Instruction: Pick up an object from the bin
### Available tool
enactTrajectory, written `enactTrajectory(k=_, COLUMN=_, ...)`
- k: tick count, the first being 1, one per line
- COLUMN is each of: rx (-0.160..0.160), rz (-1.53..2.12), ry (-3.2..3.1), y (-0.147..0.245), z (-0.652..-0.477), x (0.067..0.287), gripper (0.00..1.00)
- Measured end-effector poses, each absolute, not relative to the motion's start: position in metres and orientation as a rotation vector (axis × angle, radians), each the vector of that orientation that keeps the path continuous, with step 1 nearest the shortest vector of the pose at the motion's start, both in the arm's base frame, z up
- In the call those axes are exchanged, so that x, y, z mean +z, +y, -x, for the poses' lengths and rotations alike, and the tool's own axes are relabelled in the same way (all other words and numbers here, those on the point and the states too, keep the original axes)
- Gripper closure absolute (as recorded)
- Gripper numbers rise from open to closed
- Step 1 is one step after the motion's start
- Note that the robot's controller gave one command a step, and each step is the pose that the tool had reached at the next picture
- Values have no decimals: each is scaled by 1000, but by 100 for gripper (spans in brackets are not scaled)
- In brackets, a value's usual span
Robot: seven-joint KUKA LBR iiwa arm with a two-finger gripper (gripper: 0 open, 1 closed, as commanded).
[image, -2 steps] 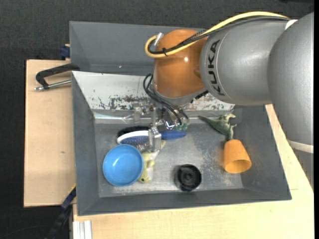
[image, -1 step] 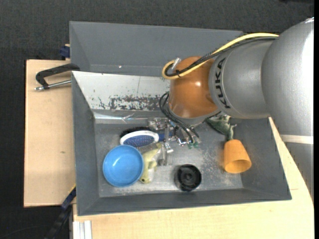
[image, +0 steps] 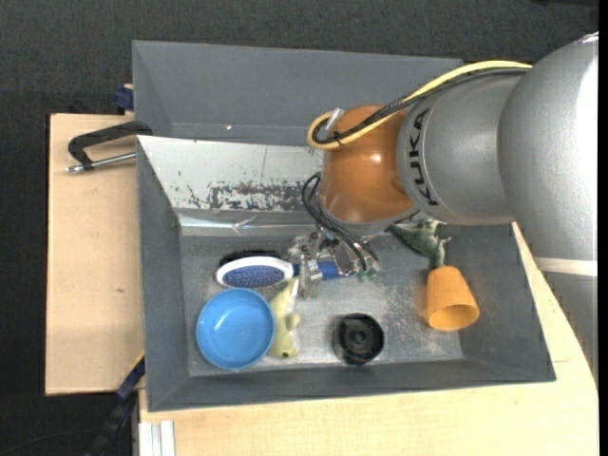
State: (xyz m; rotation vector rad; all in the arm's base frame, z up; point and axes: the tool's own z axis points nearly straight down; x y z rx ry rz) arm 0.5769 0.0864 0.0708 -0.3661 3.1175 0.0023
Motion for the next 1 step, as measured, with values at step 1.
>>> enactTrajectory(k=1, rx=-2, rz=605, ry=3068, y=61, z=-591, x=239, gripper=100)
